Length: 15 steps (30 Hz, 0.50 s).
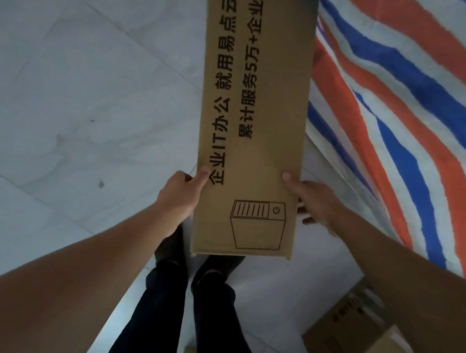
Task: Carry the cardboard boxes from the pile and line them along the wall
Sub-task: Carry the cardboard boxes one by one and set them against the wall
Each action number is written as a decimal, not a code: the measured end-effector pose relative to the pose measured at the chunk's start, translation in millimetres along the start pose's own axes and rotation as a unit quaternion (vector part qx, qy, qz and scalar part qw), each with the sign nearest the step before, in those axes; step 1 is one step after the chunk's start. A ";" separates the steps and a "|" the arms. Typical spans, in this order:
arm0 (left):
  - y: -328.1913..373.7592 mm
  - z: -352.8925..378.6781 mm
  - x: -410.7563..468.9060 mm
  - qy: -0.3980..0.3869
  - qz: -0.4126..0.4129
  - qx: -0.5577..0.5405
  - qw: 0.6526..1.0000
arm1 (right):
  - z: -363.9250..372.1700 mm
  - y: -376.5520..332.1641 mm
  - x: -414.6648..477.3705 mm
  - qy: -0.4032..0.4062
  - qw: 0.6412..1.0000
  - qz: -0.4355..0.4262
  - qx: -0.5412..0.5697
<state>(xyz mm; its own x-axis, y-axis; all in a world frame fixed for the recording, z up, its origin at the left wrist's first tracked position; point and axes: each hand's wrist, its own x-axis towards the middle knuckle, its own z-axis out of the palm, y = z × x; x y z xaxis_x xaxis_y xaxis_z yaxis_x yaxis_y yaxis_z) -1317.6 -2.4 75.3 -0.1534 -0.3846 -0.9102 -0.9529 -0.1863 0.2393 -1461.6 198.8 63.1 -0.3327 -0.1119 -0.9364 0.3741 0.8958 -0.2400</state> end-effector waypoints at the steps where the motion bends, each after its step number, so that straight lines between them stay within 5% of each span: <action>1: -0.9 0.7 -1.3 -0.035 -0.055 -0.045 0.997 | -2.5 -12.4 3.9 0.025 0.999 -0.034 0.012; 5: -9.8 7.6 -7.6 -0.154 -0.180 -0.130 0.963 | -16.3 -70.5 10.2 0.035 0.994 -0.069 0.081; 10: 11.7 -3.1 -6.7 -0.148 -0.057 -0.160 0.974 | 5.3 -75.3 6.2 0.009 0.990 -0.035 0.136; 15: 9.8 -35.0 -15.6 -0.121 -0.025 -0.124 0.984 | 30.1 -69.5 -8.5 0.031 0.986 -0.010 0.165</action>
<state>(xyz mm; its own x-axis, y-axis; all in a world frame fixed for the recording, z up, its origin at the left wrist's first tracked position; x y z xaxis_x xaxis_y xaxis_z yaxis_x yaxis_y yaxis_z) -1315.4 -29.9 103.7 -0.1951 -0.1478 -0.9696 -0.8719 -0.4266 0.2405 -1458.7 124.5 80.0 -0.3905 -0.0925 -0.9159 0.6249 0.7040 -0.3375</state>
